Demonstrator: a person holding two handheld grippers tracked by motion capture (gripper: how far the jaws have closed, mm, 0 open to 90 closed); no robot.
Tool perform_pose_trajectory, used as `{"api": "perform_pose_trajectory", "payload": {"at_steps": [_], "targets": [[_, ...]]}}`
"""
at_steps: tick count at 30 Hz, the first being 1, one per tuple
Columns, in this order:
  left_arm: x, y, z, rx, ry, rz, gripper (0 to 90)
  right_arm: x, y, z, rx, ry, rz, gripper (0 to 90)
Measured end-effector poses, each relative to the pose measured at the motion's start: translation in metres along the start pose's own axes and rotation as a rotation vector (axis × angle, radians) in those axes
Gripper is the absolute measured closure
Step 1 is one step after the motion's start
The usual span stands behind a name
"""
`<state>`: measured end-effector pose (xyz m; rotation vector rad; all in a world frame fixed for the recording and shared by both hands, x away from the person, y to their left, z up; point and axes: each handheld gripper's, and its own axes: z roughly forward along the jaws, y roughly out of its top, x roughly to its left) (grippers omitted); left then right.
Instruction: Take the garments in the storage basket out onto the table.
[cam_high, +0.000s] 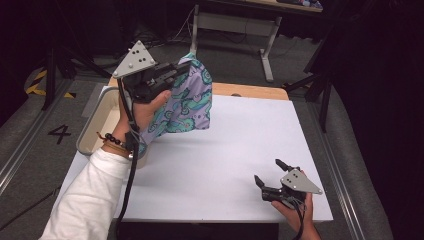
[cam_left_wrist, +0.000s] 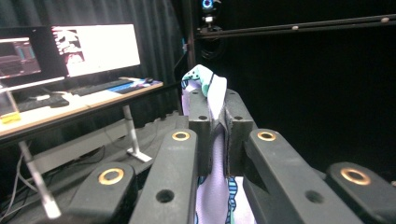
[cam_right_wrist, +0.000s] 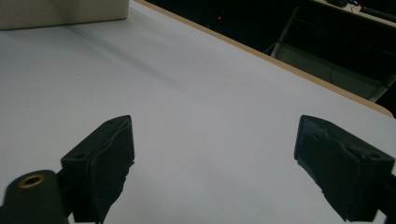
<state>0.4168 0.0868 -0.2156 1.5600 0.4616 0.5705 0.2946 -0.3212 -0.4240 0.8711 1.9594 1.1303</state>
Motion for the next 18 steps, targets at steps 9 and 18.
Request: {"api": "perform_pose_trajectory", "payload": {"at_steps": [9,18], "targets": [[-0.018,0.013,0.016,-0.007,-0.045,0.014,85.0,0.000,0.000,-0.001,-0.002,-0.002,0.005,12.5],[-0.035,0.008,0.035,0.003,-0.103,0.017,85.0,-0.001,0.000,-0.001,-0.002,-0.001,0.007,12.4]]}}
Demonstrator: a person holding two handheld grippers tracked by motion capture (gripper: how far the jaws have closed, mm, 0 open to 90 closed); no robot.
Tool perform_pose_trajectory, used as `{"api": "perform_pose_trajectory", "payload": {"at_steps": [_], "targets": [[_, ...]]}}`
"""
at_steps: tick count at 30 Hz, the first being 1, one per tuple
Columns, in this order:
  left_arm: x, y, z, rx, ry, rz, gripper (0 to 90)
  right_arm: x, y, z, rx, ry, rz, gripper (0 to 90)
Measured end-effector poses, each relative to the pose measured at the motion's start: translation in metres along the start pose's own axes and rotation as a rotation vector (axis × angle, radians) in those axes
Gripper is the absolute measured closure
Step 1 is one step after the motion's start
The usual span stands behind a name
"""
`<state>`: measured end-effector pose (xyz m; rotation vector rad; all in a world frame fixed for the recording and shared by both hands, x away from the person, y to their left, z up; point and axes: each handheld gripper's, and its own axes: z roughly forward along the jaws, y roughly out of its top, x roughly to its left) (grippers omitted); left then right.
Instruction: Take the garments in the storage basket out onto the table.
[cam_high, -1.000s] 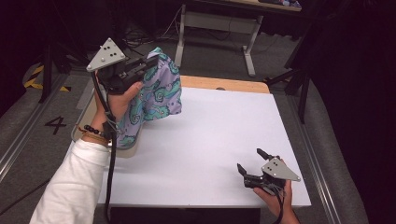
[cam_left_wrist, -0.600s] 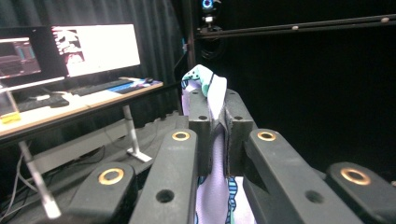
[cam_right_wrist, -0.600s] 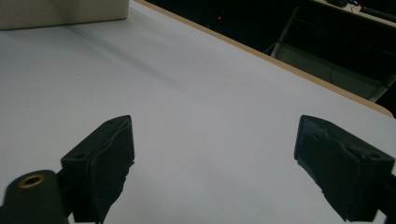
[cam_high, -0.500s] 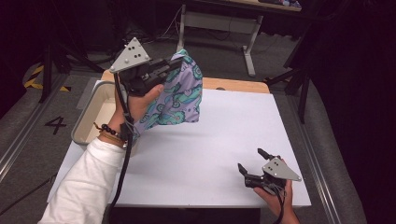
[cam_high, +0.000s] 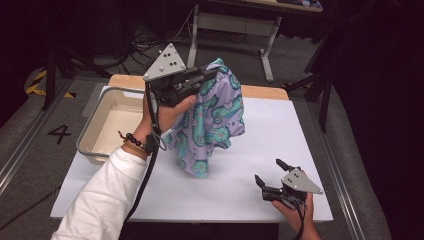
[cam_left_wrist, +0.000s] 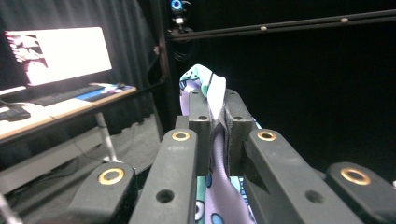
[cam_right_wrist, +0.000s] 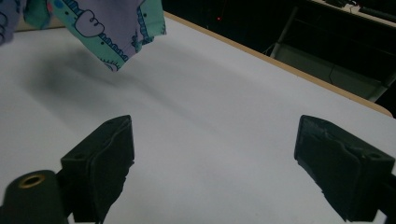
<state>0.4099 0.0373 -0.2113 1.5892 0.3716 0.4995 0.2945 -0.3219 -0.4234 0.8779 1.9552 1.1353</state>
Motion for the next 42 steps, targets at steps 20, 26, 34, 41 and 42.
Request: {"api": "perform_pose_trajectory", "payload": {"at_steps": [20,26,34,41,42], "targets": [[-0.028,-0.037,0.048,0.064,-0.125,-0.028,84.9,-0.001,-0.001,0.000,0.002,0.001,0.000,12.4],[-0.030,-0.051,0.054,0.093,-0.141,-0.036,84.7,-0.001,-0.002,0.001,0.006,0.002,0.007,12.6],[-0.033,-0.066,0.055,0.117,-0.137,-0.031,84.3,0.001,-0.002,0.002,0.014,0.010,-0.002,12.5],[-0.033,-0.085,0.054,0.175,-0.101,-0.026,79.1,0.002,-0.002,0.002,0.016,0.015,0.001,12.4],[-0.033,-0.087,0.054,0.179,-0.099,-0.027,77.9,0.002,-0.002,0.002,0.016,0.014,0.000,12.4]]}}
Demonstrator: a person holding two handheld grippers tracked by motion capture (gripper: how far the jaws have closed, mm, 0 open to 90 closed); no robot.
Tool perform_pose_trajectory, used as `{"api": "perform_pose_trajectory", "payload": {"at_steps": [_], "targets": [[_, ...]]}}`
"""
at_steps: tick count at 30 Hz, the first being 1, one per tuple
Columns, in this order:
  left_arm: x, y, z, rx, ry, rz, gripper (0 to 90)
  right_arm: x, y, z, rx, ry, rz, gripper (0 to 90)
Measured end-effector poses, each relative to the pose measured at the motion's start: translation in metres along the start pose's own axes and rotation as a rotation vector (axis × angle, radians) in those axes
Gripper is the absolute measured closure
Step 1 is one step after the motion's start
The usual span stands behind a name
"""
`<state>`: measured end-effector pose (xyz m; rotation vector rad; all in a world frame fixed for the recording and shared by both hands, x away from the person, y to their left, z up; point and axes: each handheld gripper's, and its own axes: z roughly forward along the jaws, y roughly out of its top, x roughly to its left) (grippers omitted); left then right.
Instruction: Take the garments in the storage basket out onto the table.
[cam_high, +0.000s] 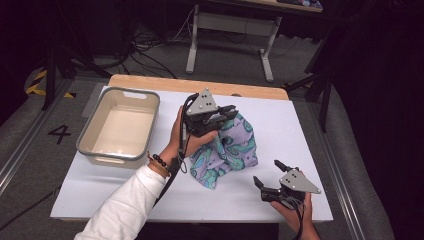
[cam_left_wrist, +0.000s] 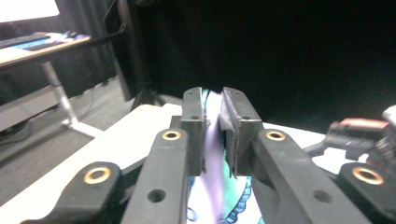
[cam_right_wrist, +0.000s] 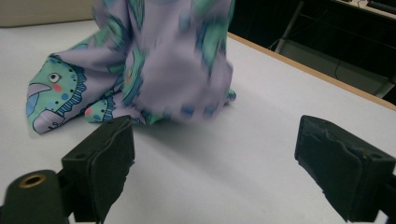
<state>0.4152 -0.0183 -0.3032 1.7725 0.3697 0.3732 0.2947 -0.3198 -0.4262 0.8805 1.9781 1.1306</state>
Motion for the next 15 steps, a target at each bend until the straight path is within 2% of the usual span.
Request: {"api": "perform_pose_trajectory", "payload": {"at_steps": [3,5,8,9,11,15], "targets": [[0.000,-0.006,-0.003,0.003,0.009,-0.004,74.3,0.000,0.000,0.000,0.002,0.002,0.002,12.5],[-0.001,-0.010,-0.005,0.012,0.010,0.005,67.4,0.000,-0.001,0.002,0.008,0.007,0.006,12.5],[-0.006,-0.021,-0.010,0.042,0.023,0.039,63.3,0.001,-0.001,0.002,0.014,0.011,0.003,12.5],[-0.007,-0.024,-0.012,0.047,0.021,0.043,59.4,0.001,-0.002,0.002,0.016,0.013,0.004,12.4],[-0.012,-0.034,-0.019,0.075,0.041,0.078,53.7,0.000,-0.002,0.004,0.026,0.019,0.007,12.7],[-0.021,-0.057,-0.032,0.123,0.021,0.104,43.3,0.000,-0.004,0.007,0.054,0.033,0.015,12.8]]}}
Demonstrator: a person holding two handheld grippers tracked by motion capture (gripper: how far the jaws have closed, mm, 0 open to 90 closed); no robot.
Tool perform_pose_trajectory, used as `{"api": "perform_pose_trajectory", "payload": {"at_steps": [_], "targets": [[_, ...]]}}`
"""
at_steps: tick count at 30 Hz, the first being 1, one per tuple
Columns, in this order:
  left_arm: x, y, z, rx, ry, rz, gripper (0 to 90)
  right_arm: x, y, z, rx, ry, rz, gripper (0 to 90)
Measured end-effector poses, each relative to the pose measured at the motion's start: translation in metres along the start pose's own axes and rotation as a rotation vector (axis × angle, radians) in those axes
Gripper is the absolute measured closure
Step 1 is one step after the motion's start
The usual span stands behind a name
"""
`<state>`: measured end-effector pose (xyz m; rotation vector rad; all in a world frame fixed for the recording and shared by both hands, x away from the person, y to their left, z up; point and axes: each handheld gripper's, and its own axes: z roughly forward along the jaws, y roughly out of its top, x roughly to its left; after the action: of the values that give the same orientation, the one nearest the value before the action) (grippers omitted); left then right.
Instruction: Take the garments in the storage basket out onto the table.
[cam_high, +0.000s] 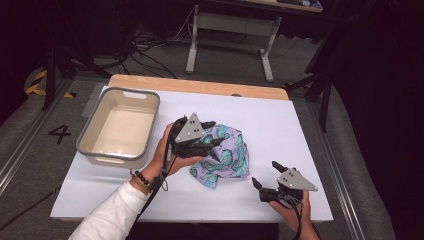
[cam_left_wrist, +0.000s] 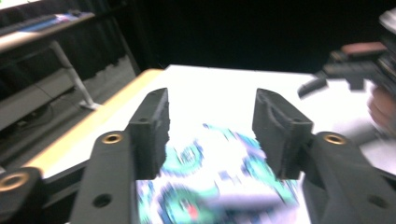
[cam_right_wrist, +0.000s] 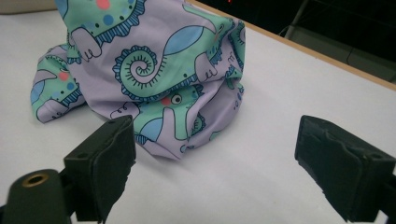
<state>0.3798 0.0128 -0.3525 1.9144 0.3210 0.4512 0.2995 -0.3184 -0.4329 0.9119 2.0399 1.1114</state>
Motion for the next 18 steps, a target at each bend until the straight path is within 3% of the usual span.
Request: {"api": "perform_pose_trajectory", "payload": {"at_steps": [6,8,10,17,18], "targets": [[-0.023,-0.038,-0.007,0.110,-0.020,0.057,33.9,-0.001,-0.002,0.007,0.048,0.041,0.018,19.6],[-0.029,-0.048,-0.007,0.141,-0.028,0.063,28.9,-0.003,-0.003,0.008,0.059,0.101,0.029,22.7],[-0.034,-0.058,-0.007,0.173,-0.041,0.064,26.8,-0.004,-0.004,0.009,0.057,0.128,0.030,24.8],[-0.036,-0.085,0.000,0.228,-0.085,0.028,20.1,-0.006,-0.002,0.021,0.081,0.133,0.013,23.2],[-0.034,-0.089,0.002,0.221,-0.120,0.013,20.1,-0.006,-0.001,0.024,0.088,0.132,0.007,23.3]]}}
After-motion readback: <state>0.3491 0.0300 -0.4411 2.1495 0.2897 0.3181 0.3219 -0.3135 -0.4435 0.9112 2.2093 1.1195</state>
